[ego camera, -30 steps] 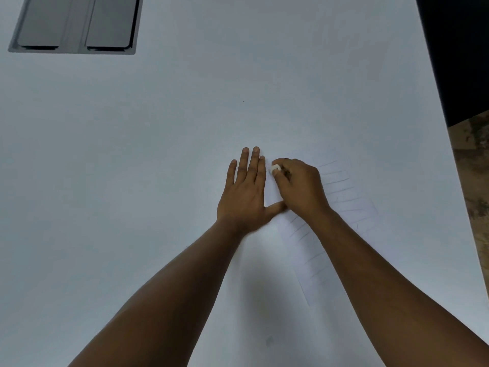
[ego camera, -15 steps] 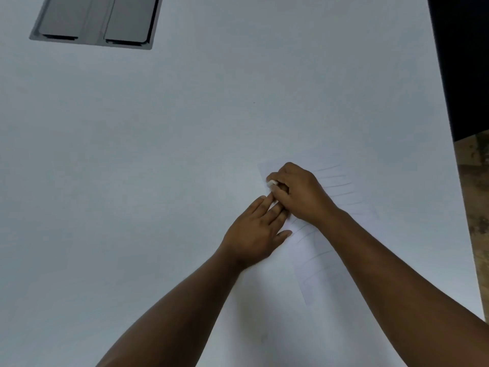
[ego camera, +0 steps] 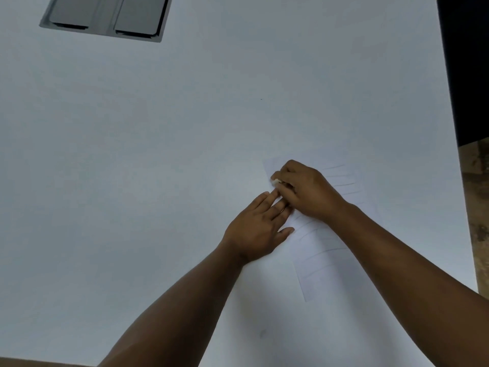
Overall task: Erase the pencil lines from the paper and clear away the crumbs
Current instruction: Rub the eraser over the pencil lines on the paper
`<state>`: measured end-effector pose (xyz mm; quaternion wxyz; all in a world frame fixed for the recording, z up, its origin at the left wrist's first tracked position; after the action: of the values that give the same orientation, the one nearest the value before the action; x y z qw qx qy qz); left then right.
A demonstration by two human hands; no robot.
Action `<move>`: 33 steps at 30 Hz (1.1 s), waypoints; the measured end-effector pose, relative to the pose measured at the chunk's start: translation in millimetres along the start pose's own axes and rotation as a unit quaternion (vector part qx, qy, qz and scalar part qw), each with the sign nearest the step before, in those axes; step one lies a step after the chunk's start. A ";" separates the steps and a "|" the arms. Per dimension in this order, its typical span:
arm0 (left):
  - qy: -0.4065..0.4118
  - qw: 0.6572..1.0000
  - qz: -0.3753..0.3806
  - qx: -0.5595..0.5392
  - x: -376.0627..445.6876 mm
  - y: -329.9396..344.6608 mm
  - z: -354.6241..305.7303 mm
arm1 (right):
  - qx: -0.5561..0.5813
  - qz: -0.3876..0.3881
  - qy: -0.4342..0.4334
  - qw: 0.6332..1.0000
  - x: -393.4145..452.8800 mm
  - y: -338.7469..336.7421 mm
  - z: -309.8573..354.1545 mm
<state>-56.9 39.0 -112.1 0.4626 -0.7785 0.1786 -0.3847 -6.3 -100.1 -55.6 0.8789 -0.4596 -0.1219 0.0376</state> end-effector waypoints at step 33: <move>0.004 1.000 -0.009 0.003 3.2 -3.8 -1.6 | -0.023 -0.079 0.023 0.996 -0.8 -4.7 3.5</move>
<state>-56.3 38.0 -107.0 0.4609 -0.7771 0.1719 -0.3926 -8.1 -100.1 -50.0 0.8708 -0.4697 -0.1380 -0.0452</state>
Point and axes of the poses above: each hand's wrist, its own x-axis towards the middle knuckle, its own y-axis out of the palm, z = x × y, the point moved 4 cm from there along x, towards the middle knuckle, and after that the axes turned 15 degrees about -z, right-handed, at the moved point
